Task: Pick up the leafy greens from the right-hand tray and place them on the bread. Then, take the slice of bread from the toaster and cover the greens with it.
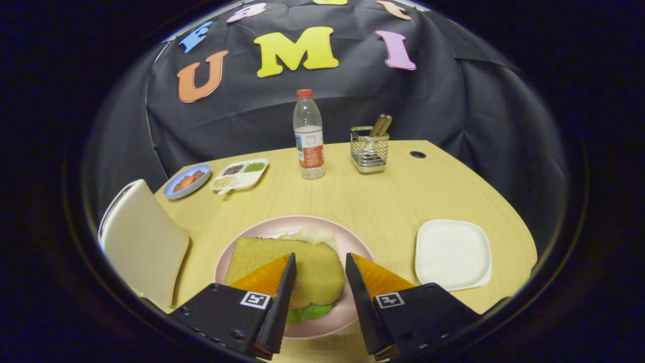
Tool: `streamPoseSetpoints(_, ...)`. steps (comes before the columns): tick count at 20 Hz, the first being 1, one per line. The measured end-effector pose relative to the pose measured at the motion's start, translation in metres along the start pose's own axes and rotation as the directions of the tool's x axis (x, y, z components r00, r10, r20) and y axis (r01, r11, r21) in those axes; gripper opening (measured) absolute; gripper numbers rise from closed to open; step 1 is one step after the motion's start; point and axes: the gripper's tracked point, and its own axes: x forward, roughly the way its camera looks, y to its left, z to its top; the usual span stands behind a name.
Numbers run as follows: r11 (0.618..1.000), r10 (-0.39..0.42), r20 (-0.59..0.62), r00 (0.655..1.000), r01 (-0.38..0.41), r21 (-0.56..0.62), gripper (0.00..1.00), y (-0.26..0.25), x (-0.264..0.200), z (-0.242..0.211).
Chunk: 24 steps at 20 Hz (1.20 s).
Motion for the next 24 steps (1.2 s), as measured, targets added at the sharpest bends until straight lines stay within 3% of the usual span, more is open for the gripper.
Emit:
streamPoseSetpoints(6, 0.996, -0.066, 0.147, 0.987, 0.073, -0.048, 0.78, 0.003, -0.043, 0.030)
streamPoseSetpoints(15, 1.000, 0.013, 0.377, 0.926, -0.008, -0.015, 0.94, 0.021, -0.175, 0.074)
streamPoseSetpoints(24, 0.997, -0.005, 0.562, 0.827, 0.050, -0.066, 0.94, 0.007, -0.313, 0.062)
